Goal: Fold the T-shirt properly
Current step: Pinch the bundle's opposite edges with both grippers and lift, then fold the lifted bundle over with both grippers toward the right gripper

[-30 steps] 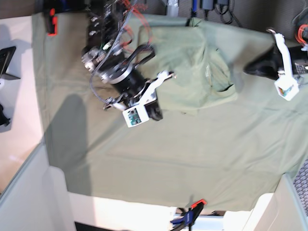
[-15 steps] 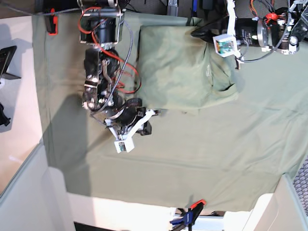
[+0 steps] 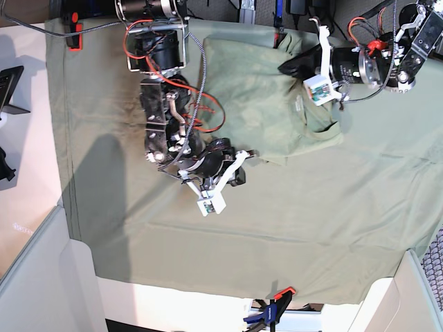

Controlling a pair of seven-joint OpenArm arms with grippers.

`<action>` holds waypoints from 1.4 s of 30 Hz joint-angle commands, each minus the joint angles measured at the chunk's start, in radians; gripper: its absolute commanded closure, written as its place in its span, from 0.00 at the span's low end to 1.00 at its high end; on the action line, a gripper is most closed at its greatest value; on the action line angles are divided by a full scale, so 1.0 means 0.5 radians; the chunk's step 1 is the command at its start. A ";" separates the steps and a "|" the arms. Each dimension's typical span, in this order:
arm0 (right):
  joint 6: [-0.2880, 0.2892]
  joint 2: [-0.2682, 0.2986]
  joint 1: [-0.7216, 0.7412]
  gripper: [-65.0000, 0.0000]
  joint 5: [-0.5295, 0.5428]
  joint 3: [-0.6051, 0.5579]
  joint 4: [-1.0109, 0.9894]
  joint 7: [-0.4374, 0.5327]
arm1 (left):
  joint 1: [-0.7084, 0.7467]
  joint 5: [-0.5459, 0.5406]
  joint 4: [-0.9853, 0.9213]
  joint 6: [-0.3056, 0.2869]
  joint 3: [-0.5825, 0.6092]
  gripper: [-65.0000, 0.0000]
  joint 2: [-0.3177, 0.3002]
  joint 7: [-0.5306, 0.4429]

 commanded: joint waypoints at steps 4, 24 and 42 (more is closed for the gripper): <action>0.009 -0.011 0.043 1.00 0.009 -0.019 0.026 0.037 | -0.011 -0.002 -0.041 -0.013 0.075 1.00 -0.019 -0.024; 0.009 0.095 0.021 1.00 0.011 -0.019 -0.015 -0.146 | -0.195 0.146 -0.323 -0.013 0.165 1.00 -0.069 -0.027; 0.009 0.222 0.021 1.00 0.221 -0.019 -0.011 -0.219 | -0.711 0.139 -0.855 -0.013 0.166 1.00 -0.154 -0.104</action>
